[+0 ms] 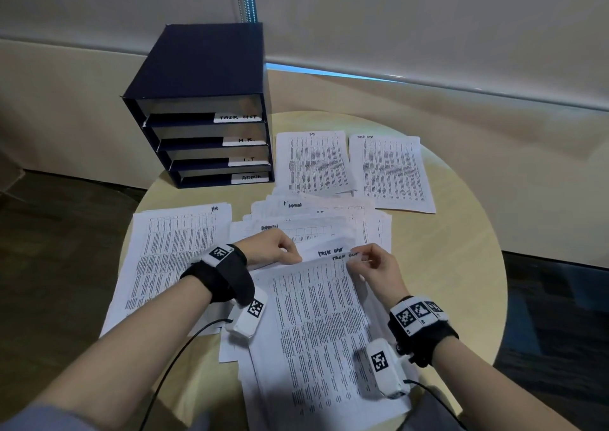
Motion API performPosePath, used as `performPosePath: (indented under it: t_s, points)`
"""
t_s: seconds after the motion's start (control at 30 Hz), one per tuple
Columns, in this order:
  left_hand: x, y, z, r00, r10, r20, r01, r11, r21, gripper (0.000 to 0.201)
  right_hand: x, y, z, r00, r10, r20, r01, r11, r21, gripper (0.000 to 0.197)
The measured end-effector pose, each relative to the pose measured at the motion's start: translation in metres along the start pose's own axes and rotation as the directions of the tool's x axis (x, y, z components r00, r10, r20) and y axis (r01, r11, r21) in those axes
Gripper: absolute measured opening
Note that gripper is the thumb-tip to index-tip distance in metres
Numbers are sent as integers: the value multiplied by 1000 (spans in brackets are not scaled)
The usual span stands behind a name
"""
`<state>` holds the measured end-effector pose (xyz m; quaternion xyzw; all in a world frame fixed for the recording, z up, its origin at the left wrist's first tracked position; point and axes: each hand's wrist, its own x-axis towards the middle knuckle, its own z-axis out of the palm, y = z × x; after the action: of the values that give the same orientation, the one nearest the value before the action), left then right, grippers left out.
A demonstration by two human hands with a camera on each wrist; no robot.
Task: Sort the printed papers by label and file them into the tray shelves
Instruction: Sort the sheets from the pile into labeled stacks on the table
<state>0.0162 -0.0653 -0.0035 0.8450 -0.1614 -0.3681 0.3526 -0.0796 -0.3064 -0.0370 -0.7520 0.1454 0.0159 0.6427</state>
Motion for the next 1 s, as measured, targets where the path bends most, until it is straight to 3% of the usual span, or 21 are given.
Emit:
performPosePath:
  t_s: [0.13, 0.27, 0.47, 0.57, 0.67, 0.83, 1.0]
  points:
    - [4, 0, 5, 999, 18, -34, -17, 999, 42, 15, -4, 1, 6, 997, 6, -71, -12, 996, -86, 14]
    - [7, 1, 9, 997, 30, -72, -24, 996, 85, 15, -13, 3, 11, 985, -92, -146, 69, 985, -158, 13]
    - [6, -2, 8, 996, 43, -77, -38, 997, 71, 19, -21, 6, 15, 970, -241, -38, 223, 938, -266, 8]
    - [1, 6, 6, 997, 52, -63, -49, 998, 48, 41, -20, 9, 13, 965, -262, 20, 254, 911, -324, 8]
    - [1, 7, 5, 998, 46, -45, -46, 999, 11, 50, -24, 13, 6, 945, -320, 72, 321, 862, -393, 15]
    - [2, 5, 5, 1000, 16, 22, -17, 999, 41, 23, -28, 11, -6, 931, -325, 168, 366, 833, -414, 18]
    - [2, 2, -1, 999, 18, -43, -14, 996, 85, 9, -36, 1, -22, 941, -269, 204, 320, 903, -286, 20]
